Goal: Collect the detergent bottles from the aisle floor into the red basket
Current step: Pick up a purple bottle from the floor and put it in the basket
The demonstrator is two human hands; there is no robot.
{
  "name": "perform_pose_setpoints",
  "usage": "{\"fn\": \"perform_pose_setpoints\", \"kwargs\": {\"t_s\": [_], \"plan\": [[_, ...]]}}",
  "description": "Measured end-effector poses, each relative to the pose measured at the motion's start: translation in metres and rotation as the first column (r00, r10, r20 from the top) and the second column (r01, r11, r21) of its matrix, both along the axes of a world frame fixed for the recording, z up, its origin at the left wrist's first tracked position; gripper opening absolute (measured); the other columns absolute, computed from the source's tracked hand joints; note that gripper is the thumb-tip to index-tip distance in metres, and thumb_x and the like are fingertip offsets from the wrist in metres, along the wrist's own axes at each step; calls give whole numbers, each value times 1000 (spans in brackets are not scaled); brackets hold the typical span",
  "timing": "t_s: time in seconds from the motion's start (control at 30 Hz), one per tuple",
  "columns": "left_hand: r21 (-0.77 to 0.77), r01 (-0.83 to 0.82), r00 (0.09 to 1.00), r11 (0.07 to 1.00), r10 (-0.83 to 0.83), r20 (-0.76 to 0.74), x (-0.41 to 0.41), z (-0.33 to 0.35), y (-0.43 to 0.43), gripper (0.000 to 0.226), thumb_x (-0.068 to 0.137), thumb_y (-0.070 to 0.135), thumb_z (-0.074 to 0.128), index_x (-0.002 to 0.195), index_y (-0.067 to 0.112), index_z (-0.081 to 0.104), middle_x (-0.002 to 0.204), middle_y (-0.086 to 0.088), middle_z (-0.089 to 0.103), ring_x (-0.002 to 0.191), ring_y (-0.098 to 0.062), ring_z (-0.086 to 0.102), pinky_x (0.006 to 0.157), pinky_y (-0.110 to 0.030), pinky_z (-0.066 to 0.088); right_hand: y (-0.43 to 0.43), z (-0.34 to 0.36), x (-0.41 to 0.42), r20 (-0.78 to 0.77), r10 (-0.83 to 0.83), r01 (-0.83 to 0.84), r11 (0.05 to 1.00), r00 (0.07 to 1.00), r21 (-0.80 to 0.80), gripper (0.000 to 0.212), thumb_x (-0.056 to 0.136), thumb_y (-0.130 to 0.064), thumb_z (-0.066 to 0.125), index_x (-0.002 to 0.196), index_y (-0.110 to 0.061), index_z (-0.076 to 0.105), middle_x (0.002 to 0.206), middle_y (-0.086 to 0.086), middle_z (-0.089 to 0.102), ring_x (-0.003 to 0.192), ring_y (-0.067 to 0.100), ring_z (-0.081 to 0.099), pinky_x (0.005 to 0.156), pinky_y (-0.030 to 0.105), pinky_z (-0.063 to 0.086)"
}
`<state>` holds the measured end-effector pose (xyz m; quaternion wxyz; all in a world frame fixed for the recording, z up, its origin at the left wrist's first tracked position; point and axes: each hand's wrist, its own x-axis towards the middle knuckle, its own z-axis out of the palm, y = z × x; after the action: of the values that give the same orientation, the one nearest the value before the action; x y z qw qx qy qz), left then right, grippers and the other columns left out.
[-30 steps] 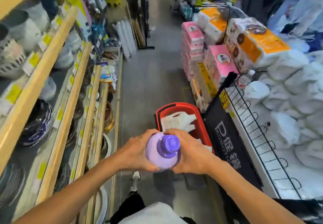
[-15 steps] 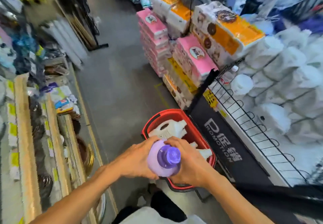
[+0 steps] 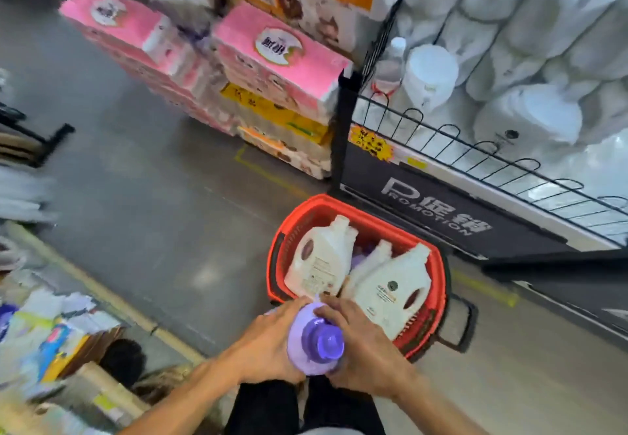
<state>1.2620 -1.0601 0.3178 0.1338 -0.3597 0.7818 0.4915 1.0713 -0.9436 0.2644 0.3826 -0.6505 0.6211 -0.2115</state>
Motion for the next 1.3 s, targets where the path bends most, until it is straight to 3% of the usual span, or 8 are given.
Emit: {"fn": "perform_pose_setpoints", "kwargs": {"t_s": [0.23,0.4,0.53,0.63,0.8,0.97,1.17,1.3], "plan": [[137,166,985,977,-159,-61,-20,-107,-86,85,59,31,85,119,69,38,129,44,43,114,21,45,91,-1,34,-43,-87,8,-108,-130,145,978,986,150,92,65,-37,75,148,-24,37,153,3,40,135,26,47,101,38,52],[194,286,958,938,-278,-69,-21,-192,-131,94,52,36,90,133,42,44,124,28,53,113,8,53,97,-23,47,-74,-136,18,-154,-192,219,958,969,186,99,60,-33,81,147,-24,35,150,8,43,129,30,49,94,39,56],[268,301,953,915,-298,-53,-19,-242,-170,104,48,37,92,129,63,32,119,36,52,108,10,54,93,-23,50,-110,-172,16,-169,-181,221,940,969,261,100,60,-44,79,148,-27,34,149,1,41,131,27,48,91,45,57],[301,276,961,913,-269,-67,-34,-272,-196,104,49,45,92,135,53,35,128,29,54,116,3,56,98,-26,49,-141,-185,-8,-96,-271,288,901,958,325,90,62,-38,82,143,-25,44,139,-6,51,124,20,54,99,36,51],[232,282,959,931,-281,-37,-59,-302,-213,107,52,61,86,145,40,37,139,24,49,125,-6,52,103,-23,43,-176,-209,-38,-79,-296,291,796,952,530,82,60,-44,79,135,-32,46,118,-9,60,106,20,62,91,38,52],[107,240,965,965,-250,85,-52,-315,-233,107,66,83,53,157,39,20,140,-2,47,133,-23,45,110,-39,39,-212,-236,-49,-147,-303,332,769,942,546,107,67,-51,89,153,-25,31,138,1,59,121,27,59,92,35,47],[-86,269,924,959,-232,304,-34,-322,-252,72,93,46,63,153,22,32,147,-5,42,133,-31,47,107,-39,36,-247,-269,-22,-271,-369,457,749,889,480,96,78,-58,80,152,-21,31,138,13,52,124,40,53,98,46,46],[-125,385,862,914,-307,403,-22,-302,-251,65,90,45,65,148,30,38,140,-1,43,128,-31,50,100,-40,46,-246,-252,4,-375,-384,531,703,843,474,81,87,-38,74,153,-22,30,146,14,42,129,38,46,101,46,45]]}}
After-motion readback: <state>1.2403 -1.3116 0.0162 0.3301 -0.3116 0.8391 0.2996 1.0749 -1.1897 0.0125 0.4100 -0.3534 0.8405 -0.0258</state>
